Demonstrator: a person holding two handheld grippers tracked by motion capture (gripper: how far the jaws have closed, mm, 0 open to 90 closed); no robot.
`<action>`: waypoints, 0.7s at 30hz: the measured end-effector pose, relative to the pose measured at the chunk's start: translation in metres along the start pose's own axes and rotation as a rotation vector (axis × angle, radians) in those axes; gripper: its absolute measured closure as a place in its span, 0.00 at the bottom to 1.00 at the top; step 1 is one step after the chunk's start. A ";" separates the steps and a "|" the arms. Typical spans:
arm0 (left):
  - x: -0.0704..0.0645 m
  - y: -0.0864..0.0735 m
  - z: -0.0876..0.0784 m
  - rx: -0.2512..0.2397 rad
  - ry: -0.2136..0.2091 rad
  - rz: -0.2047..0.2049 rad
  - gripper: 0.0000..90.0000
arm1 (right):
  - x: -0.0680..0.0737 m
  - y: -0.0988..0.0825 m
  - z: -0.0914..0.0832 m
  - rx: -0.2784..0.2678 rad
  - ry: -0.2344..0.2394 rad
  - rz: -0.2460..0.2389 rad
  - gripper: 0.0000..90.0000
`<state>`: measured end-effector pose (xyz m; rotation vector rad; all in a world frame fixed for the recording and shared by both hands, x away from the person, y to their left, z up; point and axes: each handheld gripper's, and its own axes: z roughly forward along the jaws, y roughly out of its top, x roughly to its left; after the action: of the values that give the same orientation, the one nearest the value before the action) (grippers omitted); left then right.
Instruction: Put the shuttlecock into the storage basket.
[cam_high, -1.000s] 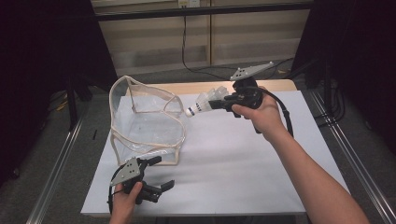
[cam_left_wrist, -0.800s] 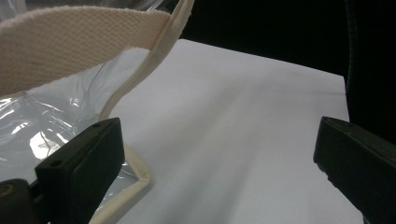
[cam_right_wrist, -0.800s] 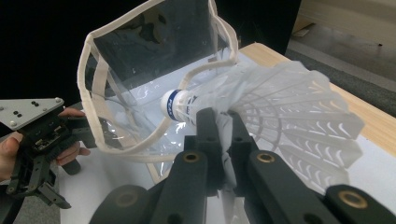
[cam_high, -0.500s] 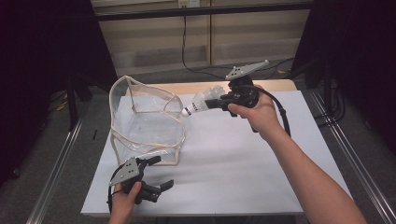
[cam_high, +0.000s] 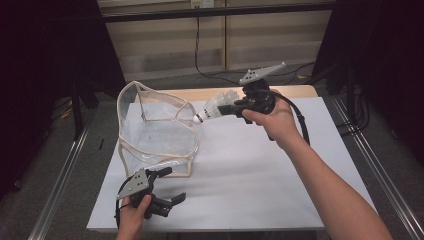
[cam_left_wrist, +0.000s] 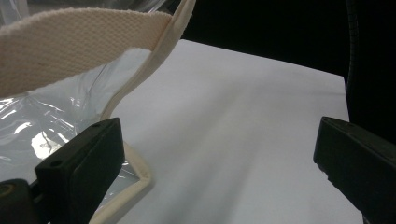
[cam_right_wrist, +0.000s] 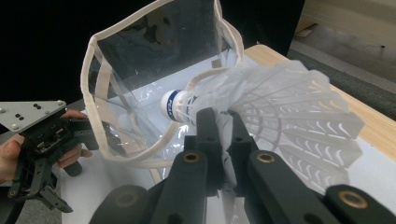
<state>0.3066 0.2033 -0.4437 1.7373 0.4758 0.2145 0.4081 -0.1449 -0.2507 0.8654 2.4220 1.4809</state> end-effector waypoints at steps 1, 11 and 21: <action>0.000 0.000 0.000 0.001 0.000 0.000 0.02 | 0.000 0.001 -0.001 -0.002 0.000 0.001 0.98; 0.000 0.000 -0.001 -0.001 0.000 0.001 0.02 | 0.005 0.007 0.003 0.002 0.008 -0.011 0.98; 0.000 -0.001 -0.002 -0.004 0.002 -0.001 0.02 | 0.009 0.010 0.010 0.012 0.020 -0.024 0.98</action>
<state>0.3056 0.2048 -0.4438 1.7331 0.4775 0.2161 0.4088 -0.1290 -0.2457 0.8250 2.4493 1.4750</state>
